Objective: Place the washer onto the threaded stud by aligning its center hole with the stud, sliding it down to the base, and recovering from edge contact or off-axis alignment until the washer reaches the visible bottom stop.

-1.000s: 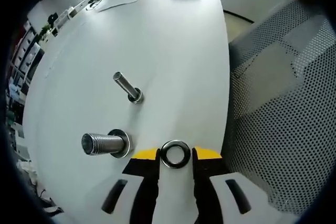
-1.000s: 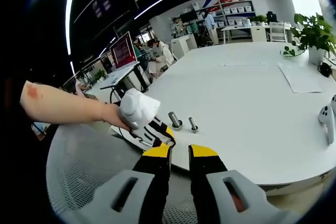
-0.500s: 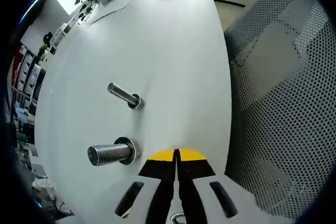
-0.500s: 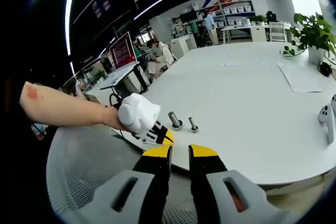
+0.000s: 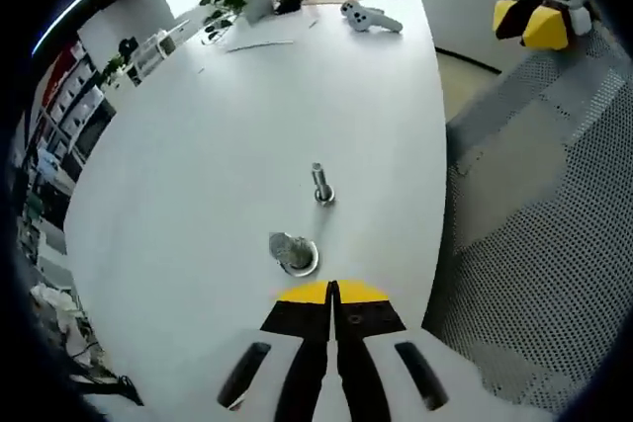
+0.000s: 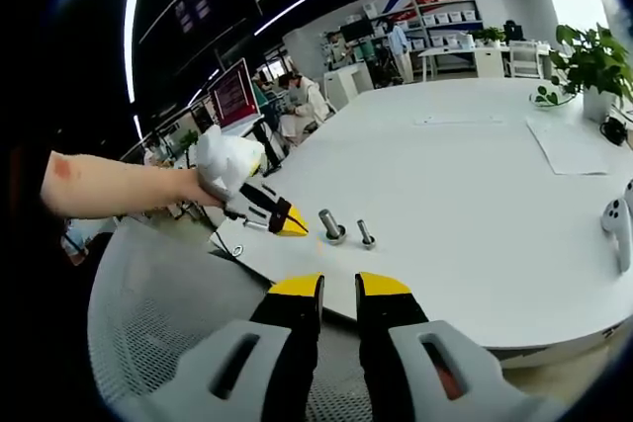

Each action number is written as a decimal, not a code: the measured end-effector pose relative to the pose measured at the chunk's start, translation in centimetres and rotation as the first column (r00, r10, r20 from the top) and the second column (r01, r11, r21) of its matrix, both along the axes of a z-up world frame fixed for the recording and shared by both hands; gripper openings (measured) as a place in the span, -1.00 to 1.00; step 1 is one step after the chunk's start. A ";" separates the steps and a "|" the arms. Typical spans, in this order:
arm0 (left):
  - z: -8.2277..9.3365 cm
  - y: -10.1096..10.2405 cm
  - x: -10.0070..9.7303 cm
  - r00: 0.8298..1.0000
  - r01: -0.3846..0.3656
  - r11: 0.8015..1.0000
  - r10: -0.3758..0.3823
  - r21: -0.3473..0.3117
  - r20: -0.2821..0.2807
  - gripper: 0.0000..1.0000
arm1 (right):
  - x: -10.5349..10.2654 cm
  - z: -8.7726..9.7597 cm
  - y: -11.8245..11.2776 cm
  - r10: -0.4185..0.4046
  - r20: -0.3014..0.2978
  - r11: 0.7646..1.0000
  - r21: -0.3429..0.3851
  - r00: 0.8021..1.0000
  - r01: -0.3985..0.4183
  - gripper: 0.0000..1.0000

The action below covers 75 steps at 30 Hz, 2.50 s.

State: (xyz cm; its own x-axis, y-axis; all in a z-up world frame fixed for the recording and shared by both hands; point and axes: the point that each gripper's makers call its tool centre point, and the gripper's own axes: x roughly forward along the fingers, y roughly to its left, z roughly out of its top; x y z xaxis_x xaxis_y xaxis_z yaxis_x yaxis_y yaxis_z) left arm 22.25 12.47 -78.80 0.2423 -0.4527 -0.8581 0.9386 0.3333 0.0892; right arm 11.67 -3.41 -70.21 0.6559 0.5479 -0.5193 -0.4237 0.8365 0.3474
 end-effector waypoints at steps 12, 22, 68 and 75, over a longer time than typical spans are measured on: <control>0.4 11.0 -0.5 0.986 -0.162 0.986 0.164 0.047 -0.041 -1.00 | -0.1 -0.1 0.1 0.007 -0.005 1.000 -0.002 1.000 -0.007 -0.68; -4.5 18.9 -4.2 0.985 -0.133 0.963 0.154 0.233 -0.077 -1.00 | -0.1 -0.1 0.1 0.007 -0.007 1.000 -0.004 1.000 -0.007 -0.68; -7.6 20.3 -7.2 0.963 -0.065 0.933 0.151 0.353 -0.222 -1.00 | 0.1 -0.2 -0.2 -0.020 -0.014 1.000 -0.007 1.000 0.020 -0.68; -7.4 17.4 -6.5 0.971 -0.052 0.948 0.121 0.313 -0.207 -1.00 | 0.1 -0.2 -0.1 -0.016 -0.014 1.000 -0.007 1.000 0.016 -0.68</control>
